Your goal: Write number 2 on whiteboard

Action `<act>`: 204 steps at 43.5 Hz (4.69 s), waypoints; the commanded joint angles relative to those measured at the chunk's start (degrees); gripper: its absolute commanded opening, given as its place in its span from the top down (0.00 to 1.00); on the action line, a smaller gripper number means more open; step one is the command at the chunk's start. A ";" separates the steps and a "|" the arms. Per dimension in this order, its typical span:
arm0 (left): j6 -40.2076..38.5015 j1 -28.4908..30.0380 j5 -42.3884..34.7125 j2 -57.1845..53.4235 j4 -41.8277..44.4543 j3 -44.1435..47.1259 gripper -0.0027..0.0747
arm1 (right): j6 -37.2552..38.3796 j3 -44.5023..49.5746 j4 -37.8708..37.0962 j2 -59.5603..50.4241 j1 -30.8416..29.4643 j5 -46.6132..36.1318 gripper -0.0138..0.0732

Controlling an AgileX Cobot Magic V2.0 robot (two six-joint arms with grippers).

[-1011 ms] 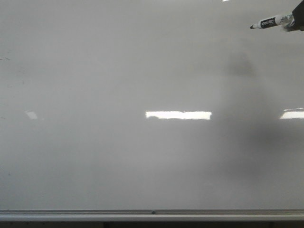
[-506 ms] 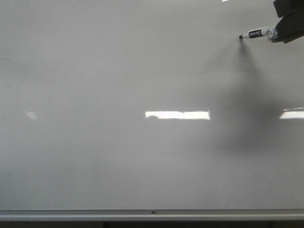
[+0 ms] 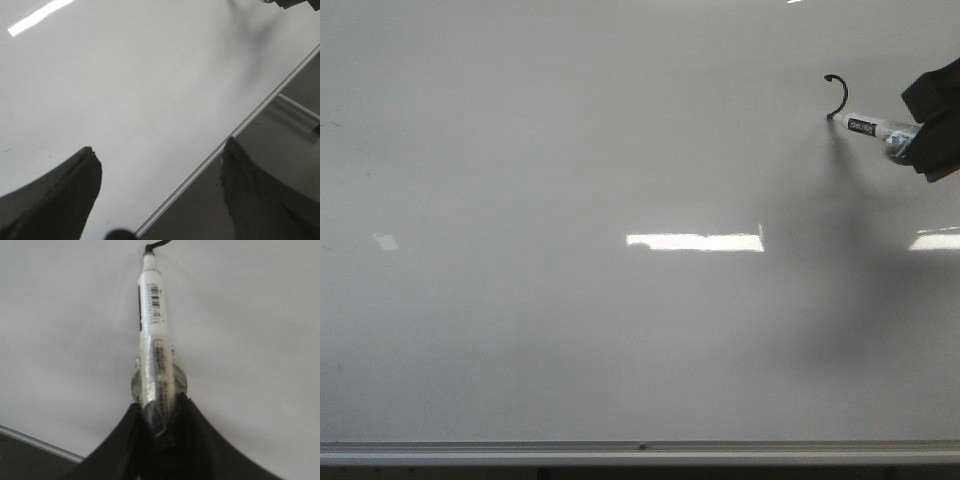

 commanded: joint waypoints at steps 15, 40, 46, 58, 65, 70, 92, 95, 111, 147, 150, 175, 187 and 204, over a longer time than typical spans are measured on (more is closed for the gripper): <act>-0.48 0.22 -4.59 -0.37 -1.49 -1.37 0.33 | -0.27 -1.64 0.38 -3.61 -4.41 1.90 0.92; 17.58 -21.07 3.99 16.50 -3.50 -10.48 0.33 | -17.45 -8.69 1.51 -19.38 22.90 40.07 0.92; 17.58 -27.23 3.63 21.61 -3.50 -12.84 0.33 | -17.45 -9.33 1.57 -19.38 25.49 40.41 0.92; 17.58 -33.06 1.06 30.31 -3.61 -15.52 0.33 | -17.45 -9.33 1.62 -19.38 25.50 40.43 0.92; 17.58 -33.52 -0.82 32.66 -4.12 -15.52 0.33 | -17.45 -9.33 1.62 -19.38 25.50 40.43 0.92; 17.58 -33.52 -0.96 33.45 -4.25 -15.52 0.38 | -17.45 -9.33 1.62 -19.38 25.50 40.43 0.92; 17.50 -33.52 -0.96 33.54 -5.05 -15.52 0.98 | -17.45 -9.33 1.62 -19.38 25.50 40.43 0.61; 17.23 -33.42 -0.96 33.54 -5.05 -15.52 0.99 | -17.39 -9.37 1.62 -19.38 25.50 40.43 0.47; -10.71 -28.97 1.10 28.71 19.46 -15.52 0.99 | -5.57 -11.72 -5.88 -25.24 14.25 43.32 0.31; -22.16 21.14 -49.05 23.10 10.38 13.38 0.99 | -5.12 -11.62 -5.35 -27.08 9.05 42.64 0.31; -22.16 21.14 -52.30 25.34 10.38 13.68 0.99 | -5.12 -11.62 -5.29 -27.08 9.05 42.64 0.31; -22.16 21.04 -62.56 37.20 7.97 13.46 0.76 | -5.12 -11.62 -5.29 -27.08 9.05 41.76 0.31; -21.65 21.15 -57.69 33.31 9.05 12.70 0.41 | -4.97 -11.92 -5.63 -28.11 9.05 40.93 0.31; -21.58 21.15 -20.40 14.45 11.60 2.13 0.41 | 20.67 -11.92 -14.58 -34.86 9.05 44.28 0.31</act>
